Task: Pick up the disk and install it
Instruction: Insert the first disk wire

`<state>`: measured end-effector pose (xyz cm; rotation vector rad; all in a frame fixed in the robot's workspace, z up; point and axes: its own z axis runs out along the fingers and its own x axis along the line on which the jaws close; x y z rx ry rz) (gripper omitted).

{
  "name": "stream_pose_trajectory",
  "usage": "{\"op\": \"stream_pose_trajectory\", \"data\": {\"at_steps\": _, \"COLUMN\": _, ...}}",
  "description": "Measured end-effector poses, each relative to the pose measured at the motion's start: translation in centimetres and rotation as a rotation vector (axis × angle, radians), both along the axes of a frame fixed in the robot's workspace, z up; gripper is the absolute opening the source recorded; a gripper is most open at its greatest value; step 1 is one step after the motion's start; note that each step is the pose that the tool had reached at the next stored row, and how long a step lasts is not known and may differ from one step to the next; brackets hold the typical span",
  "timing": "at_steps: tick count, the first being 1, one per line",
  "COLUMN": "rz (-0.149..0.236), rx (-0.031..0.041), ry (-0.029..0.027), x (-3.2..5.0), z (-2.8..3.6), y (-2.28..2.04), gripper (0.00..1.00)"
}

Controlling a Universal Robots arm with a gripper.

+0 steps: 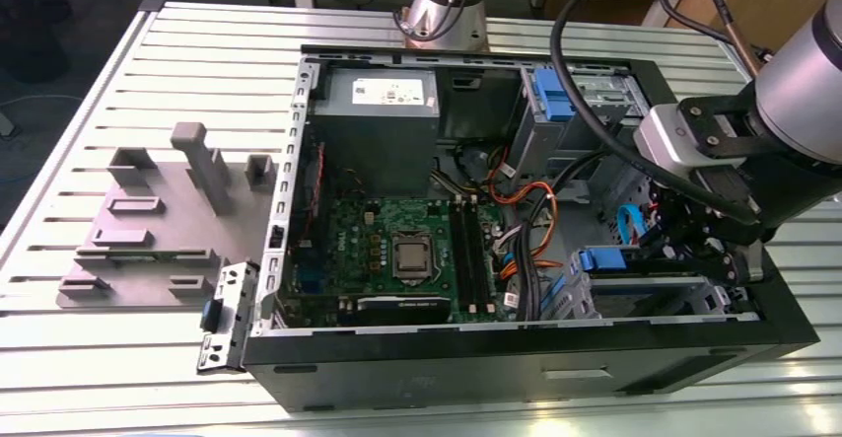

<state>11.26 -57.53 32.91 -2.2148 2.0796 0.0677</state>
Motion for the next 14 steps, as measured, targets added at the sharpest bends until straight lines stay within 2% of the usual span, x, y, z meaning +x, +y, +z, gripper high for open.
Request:
{"op": "stream_pose_trajectory", "data": {"at_steps": 2, "rz": 0.0, "rx": 0.0006, "ry": -0.0001, "x": 0.0, "z": -0.03, "y": 0.0, "gripper": 0.17}}
{"op": "stream_pose_trajectory", "data": {"at_steps": 3, "rz": 0.0, "rx": 0.0006, "ry": -0.0001, "x": 0.0, "z": -0.03, "y": 0.0, "gripper": 0.23}}
{"op": "stream_pose_trajectory", "data": {"at_steps": 4, "rz": 0.0, "rx": 0.0005, "ry": -0.0001, "x": 0.0, "z": -0.03, "y": 0.0, "gripper": 0.23}}
{"op": "stream_pose_trajectory", "data": {"at_steps": 5, "rz": 0.0, "rx": 0.0003, "ry": -0.0001, "x": 0.0, "z": -0.02, "y": 0.0, "gripper": 0.3}}
{"op": "stream_pose_trajectory", "data": {"at_steps": 9, "rz": 0.0, "rx": -0.0002, "ry": 0.0, "x": 0.0, "z": 0.07, "y": 0.0, "gripper": 0.3}}
{"op": "stream_pose_trajectory", "data": {"at_steps": 14, "rz": 0.0, "rx": 0.0, "ry": 0.0, "x": 0.0, "z": 0.8, "y": 0.0, "gripper": 0.3}}
